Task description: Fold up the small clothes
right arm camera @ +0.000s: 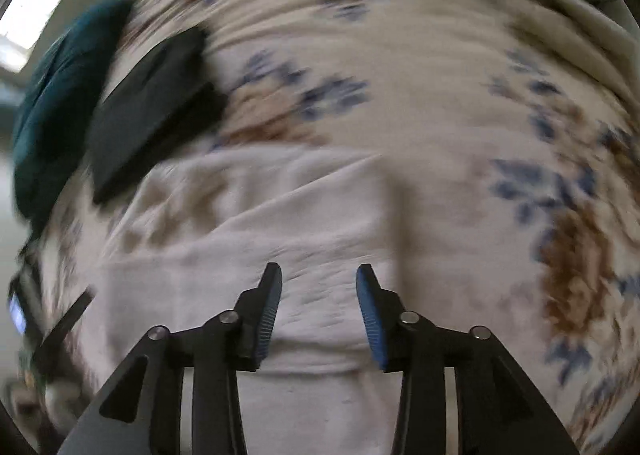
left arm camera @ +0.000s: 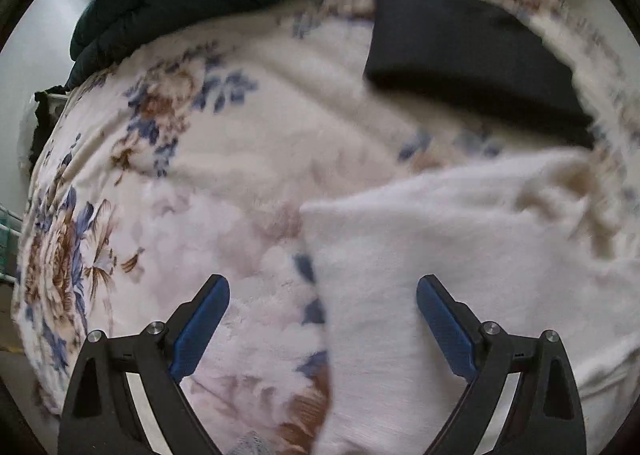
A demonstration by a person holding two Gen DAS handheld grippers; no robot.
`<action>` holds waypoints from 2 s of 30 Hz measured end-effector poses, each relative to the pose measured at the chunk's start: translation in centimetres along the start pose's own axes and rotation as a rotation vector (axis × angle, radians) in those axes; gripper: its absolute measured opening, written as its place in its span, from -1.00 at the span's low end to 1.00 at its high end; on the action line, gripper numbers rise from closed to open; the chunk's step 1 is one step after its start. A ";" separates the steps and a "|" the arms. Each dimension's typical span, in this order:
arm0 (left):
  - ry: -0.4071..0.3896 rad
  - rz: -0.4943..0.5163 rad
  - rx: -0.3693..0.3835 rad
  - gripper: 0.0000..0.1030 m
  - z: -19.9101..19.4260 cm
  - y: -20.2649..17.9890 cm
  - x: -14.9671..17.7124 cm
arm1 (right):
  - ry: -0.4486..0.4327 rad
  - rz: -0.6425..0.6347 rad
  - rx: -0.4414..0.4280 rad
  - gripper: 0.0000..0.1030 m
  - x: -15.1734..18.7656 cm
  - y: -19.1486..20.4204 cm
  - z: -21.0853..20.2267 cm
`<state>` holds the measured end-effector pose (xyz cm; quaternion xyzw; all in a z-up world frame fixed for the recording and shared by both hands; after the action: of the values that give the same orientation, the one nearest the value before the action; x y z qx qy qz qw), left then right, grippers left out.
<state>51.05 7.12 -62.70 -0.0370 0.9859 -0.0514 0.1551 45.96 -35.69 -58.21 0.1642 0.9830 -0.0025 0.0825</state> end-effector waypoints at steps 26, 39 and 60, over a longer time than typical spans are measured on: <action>-0.074 0.074 0.121 1.00 -14.0 -10.4 9.2 | 0.180 -0.129 -0.025 0.74 0.8 -2.0 -6.0; 0.375 0.093 0.301 1.00 -7.3 -33.6 34.4 | 0.338 -0.267 -0.025 0.72 2.1 -18.2 -4.4; 0.120 -0.077 0.284 -0.87 -11.8 -31.5 32.1 | 0.349 -0.208 -0.312 -0.84 -8.9 -4.8 8.0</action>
<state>18.78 -25.91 -57.68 -0.0496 0.9740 -0.1982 0.0975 54.03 -43.37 -64.72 0.0455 0.9824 0.1692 -0.0649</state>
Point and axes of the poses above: each gripper's, at about its wrist camera, not at the fingertips, and z roughly the way its jaws point, y to its left, x to its underside, the point moved 4 cm from there along z, roughly the way its jaws point, and after that the axes turned 15 degrees about x, right-handed, at the moved point
